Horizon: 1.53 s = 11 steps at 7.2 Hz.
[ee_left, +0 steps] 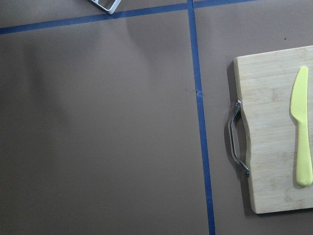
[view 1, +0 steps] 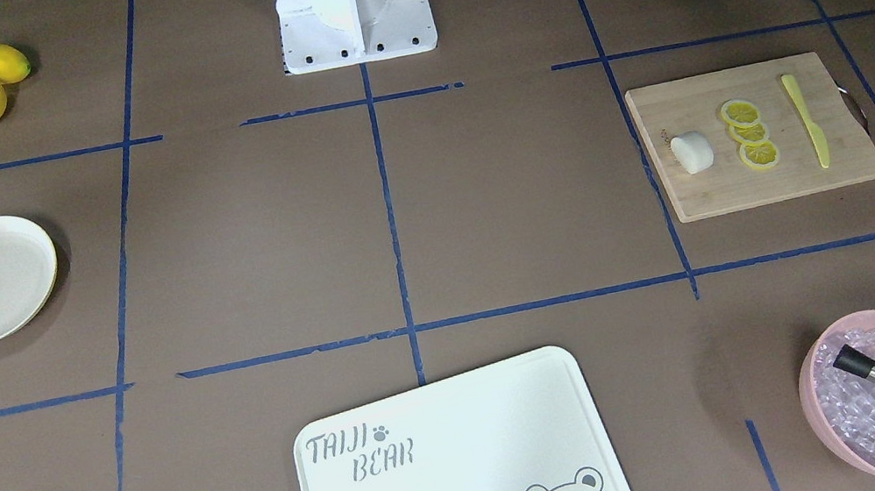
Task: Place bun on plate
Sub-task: 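Reach the right gripper to the white plate rim and grasp it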
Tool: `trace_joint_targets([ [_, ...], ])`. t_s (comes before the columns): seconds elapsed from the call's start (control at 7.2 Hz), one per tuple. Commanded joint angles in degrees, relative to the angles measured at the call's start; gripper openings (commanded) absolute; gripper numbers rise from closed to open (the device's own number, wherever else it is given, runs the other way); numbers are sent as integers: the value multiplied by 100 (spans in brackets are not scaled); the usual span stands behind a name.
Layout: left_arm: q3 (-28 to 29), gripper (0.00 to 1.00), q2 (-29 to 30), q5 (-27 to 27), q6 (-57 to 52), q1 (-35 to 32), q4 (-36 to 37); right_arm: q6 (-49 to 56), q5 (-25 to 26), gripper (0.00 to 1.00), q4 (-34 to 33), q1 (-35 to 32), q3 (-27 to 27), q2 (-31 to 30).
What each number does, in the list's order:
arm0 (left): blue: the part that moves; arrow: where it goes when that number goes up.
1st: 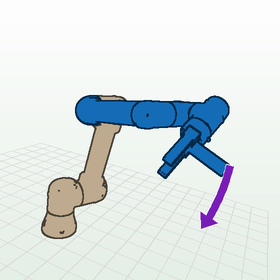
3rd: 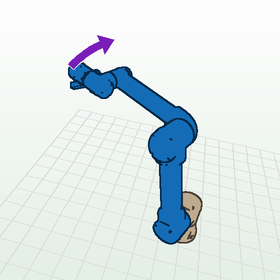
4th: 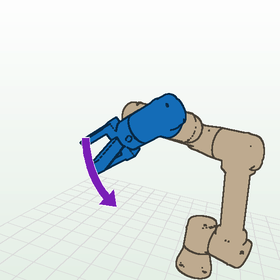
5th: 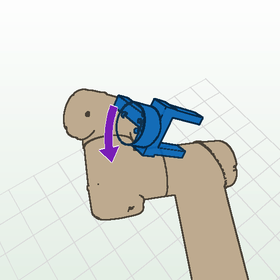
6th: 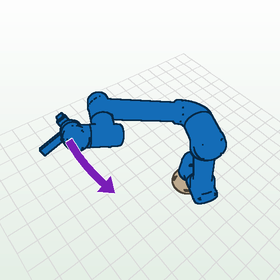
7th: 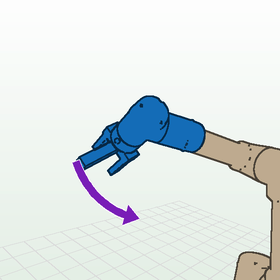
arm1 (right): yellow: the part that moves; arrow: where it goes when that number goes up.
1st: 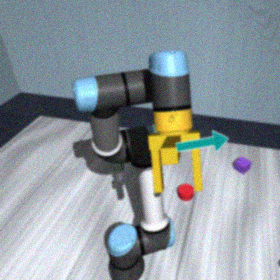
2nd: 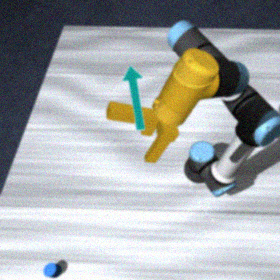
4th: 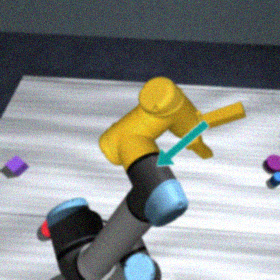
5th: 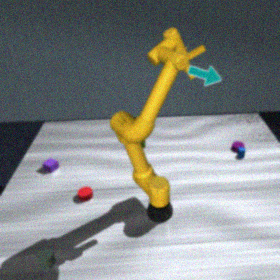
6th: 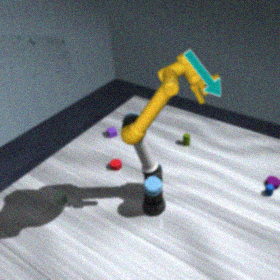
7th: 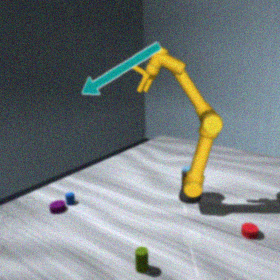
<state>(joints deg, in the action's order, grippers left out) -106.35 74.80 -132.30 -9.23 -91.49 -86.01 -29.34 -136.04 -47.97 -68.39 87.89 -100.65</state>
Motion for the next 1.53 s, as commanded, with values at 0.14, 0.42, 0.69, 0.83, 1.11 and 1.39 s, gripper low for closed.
trace_joint_targets([
  [0.14,-8,100,-1,-6,0,0,-3,-670,349,96,499,580,-70,11],
  [0.42,-8,100,-1,2,0,0,-3,-661,359,58,499,625,-237,19],
  [0.69,-8,100,-1,-6,0,0,-3,-661,350,14,499,643,-237,167],
  [0.83,-8,100,-1,-6,-9,0,5,-687,350,2,507,643,-211,230],
  [1.11,-8,100,-1,-6,-9,0,5,-1132,315,0,499,643,95,265],
  [1.39,1,100,-1,-6,-9,0,5,-1373,202,0,403,643,570,370],
])
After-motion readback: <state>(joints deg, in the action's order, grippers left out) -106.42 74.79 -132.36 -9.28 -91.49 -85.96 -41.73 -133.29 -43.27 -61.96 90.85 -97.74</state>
